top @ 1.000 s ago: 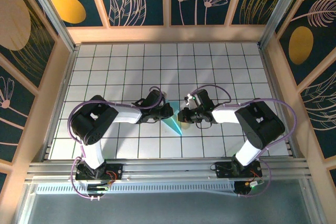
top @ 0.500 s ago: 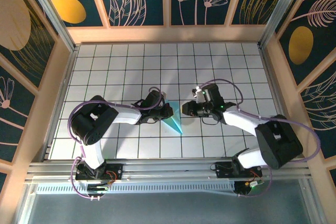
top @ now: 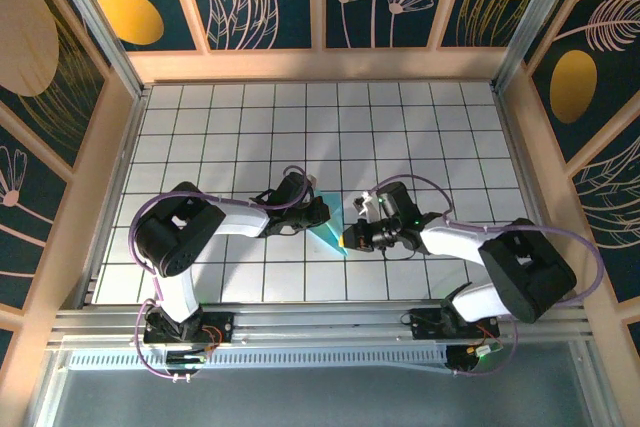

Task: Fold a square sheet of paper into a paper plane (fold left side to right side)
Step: Fourth fold the wing at the center of the table.

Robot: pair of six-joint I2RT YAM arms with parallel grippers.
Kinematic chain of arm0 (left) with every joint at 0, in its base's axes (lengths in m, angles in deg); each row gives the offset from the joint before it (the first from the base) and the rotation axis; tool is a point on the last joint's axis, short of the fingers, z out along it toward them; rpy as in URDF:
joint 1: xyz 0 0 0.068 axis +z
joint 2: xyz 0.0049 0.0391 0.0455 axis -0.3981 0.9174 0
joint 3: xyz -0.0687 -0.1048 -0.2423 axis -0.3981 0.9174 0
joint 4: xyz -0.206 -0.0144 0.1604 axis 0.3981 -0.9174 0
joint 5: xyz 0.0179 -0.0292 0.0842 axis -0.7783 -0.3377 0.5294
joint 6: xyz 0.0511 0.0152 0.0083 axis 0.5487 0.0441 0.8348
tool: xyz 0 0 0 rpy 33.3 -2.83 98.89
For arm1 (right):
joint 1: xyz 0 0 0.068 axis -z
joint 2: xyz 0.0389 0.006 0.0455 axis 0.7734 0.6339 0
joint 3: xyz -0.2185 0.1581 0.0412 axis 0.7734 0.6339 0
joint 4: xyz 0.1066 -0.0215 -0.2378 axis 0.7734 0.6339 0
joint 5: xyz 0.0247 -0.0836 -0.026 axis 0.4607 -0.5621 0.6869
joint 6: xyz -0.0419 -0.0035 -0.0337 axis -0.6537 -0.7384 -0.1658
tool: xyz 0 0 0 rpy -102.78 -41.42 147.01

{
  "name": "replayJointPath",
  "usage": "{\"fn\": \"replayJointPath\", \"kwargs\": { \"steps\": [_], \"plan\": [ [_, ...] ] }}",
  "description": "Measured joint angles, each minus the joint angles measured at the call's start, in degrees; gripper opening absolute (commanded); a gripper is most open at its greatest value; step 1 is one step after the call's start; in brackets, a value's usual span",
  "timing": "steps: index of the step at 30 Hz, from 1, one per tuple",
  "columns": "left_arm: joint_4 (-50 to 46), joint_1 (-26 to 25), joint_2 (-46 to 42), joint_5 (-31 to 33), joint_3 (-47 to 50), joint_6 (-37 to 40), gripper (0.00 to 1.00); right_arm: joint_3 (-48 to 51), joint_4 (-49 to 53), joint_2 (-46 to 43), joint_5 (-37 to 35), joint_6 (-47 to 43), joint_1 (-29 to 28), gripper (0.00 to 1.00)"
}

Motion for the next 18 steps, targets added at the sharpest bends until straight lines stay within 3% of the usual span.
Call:
{"fn": "replayJointPath", "kwargs": {
  "steps": [18],
  "plan": [
    [0.0, 0.0, 0.0, 0.2, 0.0, 0.0, 0.04, 0.1, -5.3, 5.9, 0.3, 0.9, -1.9, 0.00]
  ]
}}
